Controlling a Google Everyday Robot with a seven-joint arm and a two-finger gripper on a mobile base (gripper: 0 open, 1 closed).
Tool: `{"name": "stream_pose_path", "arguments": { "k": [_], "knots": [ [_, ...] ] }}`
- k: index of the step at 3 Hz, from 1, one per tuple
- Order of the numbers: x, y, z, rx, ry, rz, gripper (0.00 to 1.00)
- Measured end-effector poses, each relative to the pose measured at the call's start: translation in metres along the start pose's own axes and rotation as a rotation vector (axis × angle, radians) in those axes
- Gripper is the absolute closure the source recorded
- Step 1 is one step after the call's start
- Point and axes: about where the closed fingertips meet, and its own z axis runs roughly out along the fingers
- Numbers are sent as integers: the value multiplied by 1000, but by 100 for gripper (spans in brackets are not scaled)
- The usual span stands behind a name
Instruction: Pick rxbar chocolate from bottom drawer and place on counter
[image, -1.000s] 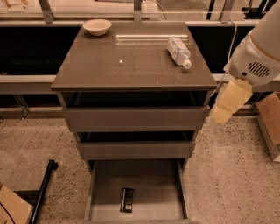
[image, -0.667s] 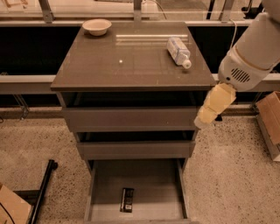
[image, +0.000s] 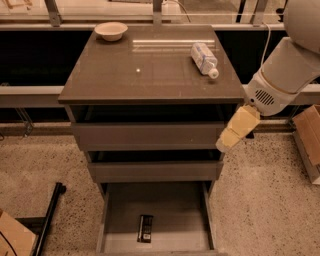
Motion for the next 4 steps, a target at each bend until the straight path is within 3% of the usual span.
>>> {"name": "stream_pose_path", "arguments": {
  "k": [1, 2, 3, 4],
  "knots": [
    [-11, 9, 28, -69, -29, 28, 0],
    [-22, 17, 62, -88, -37, 43, 0],
    [-28, 19, 103, -48, -7, 84, 0],
    [-18, 8, 154, 7, 74, 205, 0]
  ]
}}
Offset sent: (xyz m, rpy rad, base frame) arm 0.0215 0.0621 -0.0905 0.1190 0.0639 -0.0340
